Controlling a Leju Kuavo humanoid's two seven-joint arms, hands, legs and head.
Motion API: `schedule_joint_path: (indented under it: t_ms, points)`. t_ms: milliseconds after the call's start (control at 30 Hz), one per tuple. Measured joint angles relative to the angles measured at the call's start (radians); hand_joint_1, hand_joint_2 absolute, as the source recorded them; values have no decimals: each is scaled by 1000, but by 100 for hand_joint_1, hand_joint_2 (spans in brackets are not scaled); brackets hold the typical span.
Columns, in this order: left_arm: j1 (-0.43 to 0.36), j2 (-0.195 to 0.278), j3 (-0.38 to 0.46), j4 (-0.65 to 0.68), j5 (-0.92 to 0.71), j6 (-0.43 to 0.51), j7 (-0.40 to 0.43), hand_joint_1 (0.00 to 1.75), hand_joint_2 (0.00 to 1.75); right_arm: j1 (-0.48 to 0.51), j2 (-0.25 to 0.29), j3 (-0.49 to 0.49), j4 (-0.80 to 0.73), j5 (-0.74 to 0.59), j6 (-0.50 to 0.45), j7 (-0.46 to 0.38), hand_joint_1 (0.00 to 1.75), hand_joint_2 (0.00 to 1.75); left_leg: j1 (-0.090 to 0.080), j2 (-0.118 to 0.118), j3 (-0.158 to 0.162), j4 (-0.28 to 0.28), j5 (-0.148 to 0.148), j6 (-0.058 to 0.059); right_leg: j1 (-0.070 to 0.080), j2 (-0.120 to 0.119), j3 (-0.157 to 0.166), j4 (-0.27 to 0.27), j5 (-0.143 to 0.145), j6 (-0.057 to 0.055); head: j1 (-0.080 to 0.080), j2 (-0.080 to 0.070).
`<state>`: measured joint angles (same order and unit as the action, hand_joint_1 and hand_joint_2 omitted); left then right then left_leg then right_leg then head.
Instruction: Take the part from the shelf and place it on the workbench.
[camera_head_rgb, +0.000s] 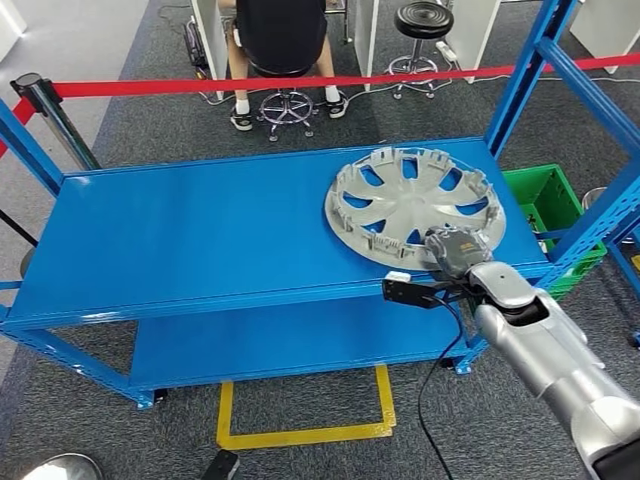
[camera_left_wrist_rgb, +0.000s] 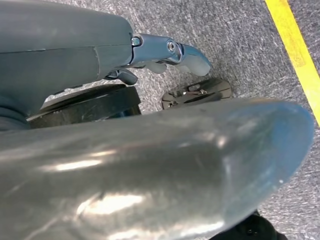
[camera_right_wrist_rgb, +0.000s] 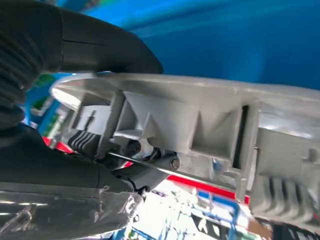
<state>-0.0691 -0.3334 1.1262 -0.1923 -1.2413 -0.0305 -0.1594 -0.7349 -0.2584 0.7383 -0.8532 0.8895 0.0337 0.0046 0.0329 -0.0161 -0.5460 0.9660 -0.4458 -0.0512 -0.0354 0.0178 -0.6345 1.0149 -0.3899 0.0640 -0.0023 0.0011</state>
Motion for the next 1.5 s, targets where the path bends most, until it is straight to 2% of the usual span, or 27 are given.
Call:
schedule_joint_path:
  t_ms: [167, 333, 467, 600, 733, 800, 900, 1167, 1400, 1500]
  points:
    - [0, 0, 11, 0, 14, 3, -12, 0, 0, -21, -46, 14, -185, -77, 26, 2, 175, 175, 0, 0, 0, 0, 0, 0, 0, 0, -1, 0, 0, 0, 0, 0]
    - [0, 0, 18, 0, 16, 1, -16, 0, 0, -32, -74, 22, -276, -100, 29, 0, 175, 175, 0, 0, -1, 0, 0, 0, 0, 0, -1, -1, 0, 0, 0, 0]
    - [0, 0, 23, 0, 19, -11, -41, 0, 0, -32, -101, 23, -336, -164, -3, -21, 175, 175, 0, 0, -1, 0, -1, 1, 0, 0, -1, -2, 0, 0, 0, 0]
    - [0, 0, 24, 0, 19, -32, -82, 0, 0, -7, -134, -5, -430, -225, -84, -58, 175, 175, 0, 0, -1, 0, -2, 2, 0, 0, -1, -3, 0, 0, 0, 0]
    - [0, -1, 24, 0, 12, -43, -90, 0, 175, 47, -144, -45, -503, -206, -178, -100, 175, 175, 0, 0, -1, 0, -2, 3, 0, 0, -1, -3, -1, 0, 0, 0]
    - [-1, -1, 24, 0, 8, -44, -92, 0, 175, 78, -144, -64, -531, -209, -204, -112, 175, 175, 0, 0, -1, 0, -3, 3, 0, 0, -1, -3, -1, 1, 0, 0]
    - [-1, -1, 24, 0, 1, -43, -97, 0, 175, 118, -146, -92, -563, -292, -176, -123, 175, 175, 0, 0, -1, 0, -3, 3, 0, 0, -1, -4, -1, 1, 0, 0]
    - [1, -2, 26, 0, 17, -25, -129, 0, 175, 252, -188, -236, -650, -742, -21, -187, 175, 175, 0, 0, -1, 0, -4, 4, 0, 0, 1, -6, -1, 1, 0, 0]
    - [1, -2, 32, 0, 31, 4, -173, 0, 175, 360, -195, -324, -714, -883, -8, -216, 175, 175, 0, 0, -1, 0, -4, 5, 0, -1, 2, -7, -1, 1, 0, 0]
    - [2, -2, 42, 0, 48, 27, -200, 0, 175, 453, -195, -375, -774, -960, -10, -243, 175, 175, 0, -1, -2, 0, -5, 6, 1, -2, 3, -8, -2, 2, 0, 0]
